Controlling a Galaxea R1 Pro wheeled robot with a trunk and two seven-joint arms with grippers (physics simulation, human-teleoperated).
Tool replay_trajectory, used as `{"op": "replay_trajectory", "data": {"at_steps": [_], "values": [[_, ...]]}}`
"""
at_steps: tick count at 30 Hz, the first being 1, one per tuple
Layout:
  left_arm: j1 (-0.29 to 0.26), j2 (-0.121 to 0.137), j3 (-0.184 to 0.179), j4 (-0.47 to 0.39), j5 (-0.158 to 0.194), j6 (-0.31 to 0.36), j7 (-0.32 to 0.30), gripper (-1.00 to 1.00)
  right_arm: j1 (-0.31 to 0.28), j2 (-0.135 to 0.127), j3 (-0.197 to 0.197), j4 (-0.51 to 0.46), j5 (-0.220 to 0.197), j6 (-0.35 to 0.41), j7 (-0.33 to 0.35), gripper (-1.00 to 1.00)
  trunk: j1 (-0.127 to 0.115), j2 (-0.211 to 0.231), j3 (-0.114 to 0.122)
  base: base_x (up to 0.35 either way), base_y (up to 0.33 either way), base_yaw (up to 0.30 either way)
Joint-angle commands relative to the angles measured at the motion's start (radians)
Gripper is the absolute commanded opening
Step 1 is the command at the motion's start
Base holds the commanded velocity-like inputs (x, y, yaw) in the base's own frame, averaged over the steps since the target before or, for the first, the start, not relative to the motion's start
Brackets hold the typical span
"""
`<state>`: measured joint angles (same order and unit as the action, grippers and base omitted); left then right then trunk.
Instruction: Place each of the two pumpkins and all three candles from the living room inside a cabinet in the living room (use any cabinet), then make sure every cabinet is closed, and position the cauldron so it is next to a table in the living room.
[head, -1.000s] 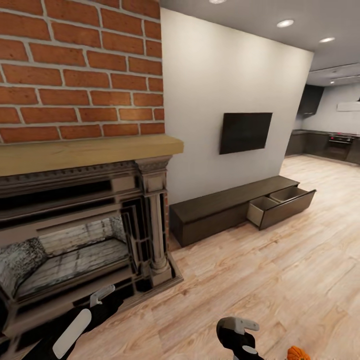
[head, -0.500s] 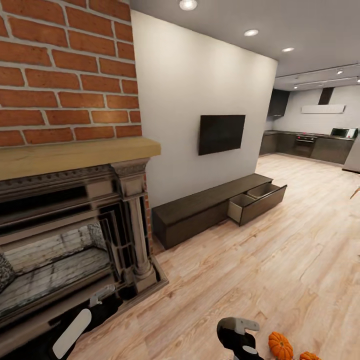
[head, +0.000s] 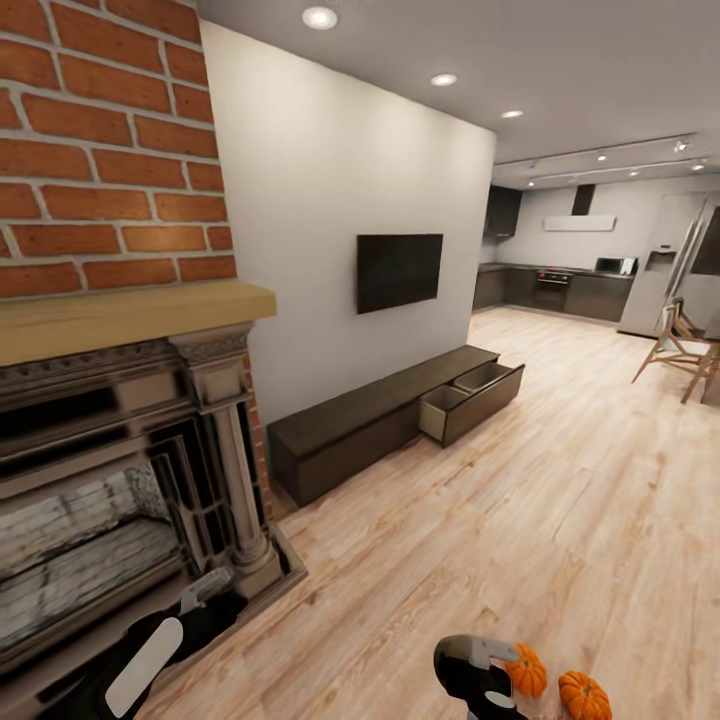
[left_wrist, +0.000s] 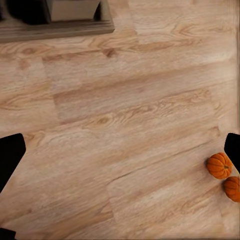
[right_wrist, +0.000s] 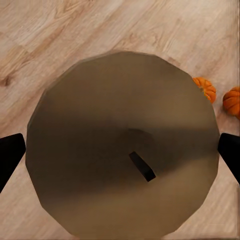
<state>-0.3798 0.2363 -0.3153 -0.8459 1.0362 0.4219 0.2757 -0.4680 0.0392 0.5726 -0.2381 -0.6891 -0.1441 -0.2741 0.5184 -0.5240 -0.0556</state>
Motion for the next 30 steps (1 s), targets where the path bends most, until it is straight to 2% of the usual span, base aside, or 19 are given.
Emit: {"op": "replay_trajectory", "data": {"at_steps": [1,11,22,30], "values": [[-0.001,0.001,-0.004,-0.002,0.01,0.0,0.01,1.0,-0.001,0.0,0.008,0.0,-0.009,-0.005,-0.004,-1.0,0.001,-0.002,-0.001,0.0,0.0,-0.265],[-0.001,0.003,-0.004,-0.002,0.008,0.0,0.01,1.0,-0.001,-0.002,0.009,-0.005,-0.001,-0.011,-0.012,-1.0,0.001,-0.002,0.001,0.053,0.0,-0.072],[-0.001,0.003,-0.004,-0.002,0.007,0.0,0.01,1.0,-0.001,-0.002,0.009,-0.009,-0.006,-0.009,-0.005,-1.0,0.001,-0.002,0.001,0.316,0.0,-0.005],[-0.001,0.003,-0.004,-0.001,0.007,0.0,0.01,1.0,-0.001,-0.007,0.009,-0.009,-0.007,-0.008,-0.004,-1.0,0.001,-0.002,0.005,0.332,0.0,-0.212]]}}
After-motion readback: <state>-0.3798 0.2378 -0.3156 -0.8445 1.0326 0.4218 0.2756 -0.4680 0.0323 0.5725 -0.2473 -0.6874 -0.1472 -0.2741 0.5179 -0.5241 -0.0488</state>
